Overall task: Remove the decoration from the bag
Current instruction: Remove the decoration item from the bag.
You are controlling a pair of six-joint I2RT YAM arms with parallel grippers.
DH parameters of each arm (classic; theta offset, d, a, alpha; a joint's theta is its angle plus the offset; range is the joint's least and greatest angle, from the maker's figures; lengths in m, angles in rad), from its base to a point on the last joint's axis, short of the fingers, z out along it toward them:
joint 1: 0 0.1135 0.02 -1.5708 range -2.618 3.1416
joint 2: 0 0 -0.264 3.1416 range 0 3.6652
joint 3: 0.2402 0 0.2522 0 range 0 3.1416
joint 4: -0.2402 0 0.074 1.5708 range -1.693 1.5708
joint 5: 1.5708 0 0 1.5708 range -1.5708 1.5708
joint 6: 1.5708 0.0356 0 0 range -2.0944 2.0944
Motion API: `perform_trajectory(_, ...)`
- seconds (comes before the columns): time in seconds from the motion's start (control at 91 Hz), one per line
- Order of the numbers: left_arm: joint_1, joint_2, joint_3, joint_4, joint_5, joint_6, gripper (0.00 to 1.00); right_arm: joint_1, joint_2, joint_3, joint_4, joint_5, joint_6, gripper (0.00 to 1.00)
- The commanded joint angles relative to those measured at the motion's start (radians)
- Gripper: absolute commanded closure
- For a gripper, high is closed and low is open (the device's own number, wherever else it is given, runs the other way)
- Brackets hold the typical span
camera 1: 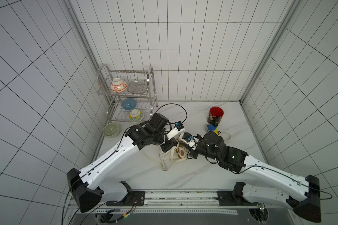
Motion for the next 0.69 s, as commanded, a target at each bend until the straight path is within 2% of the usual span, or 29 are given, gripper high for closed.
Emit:
perform_trajectory(0.0, -0.018, -0.007, 0.041, 0.054, 0.117, -0.044, 1.00, 0.019, -0.004, -0.001, 0.050, 0.092, -0.005, 0.78)
perform_trajectory(0.209, -0.018, -0.015, 0.029, 0.054, 0.138, -0.045, 1.00, 0.031, -0.003, -0.018, 0.090, 0.107, -0.031, 0.77)
perform_trajectory(0.385, -0.018, -0.026, 0.018, 0.025, 0.111, -0.015, 1.00, 0.031, -0.017, -0.023, 0.097, 0.119, -0.039, 0.91)
perform_trajectory(0.506, -0.018, -0.017, 0.026, -0.022, 0.065, 0.025, 1.00, 0.030, -0.045, -0.016, 0.063, 0.155, -0.080, 0.95)
perform_trajectory(0.682, -0.026, -0.007, 0.042, -0.034, 0.036, 0.070, 1.00, 0.032, -0.041, 0.050, -0.054, 0.113, -0.164, 0.97)
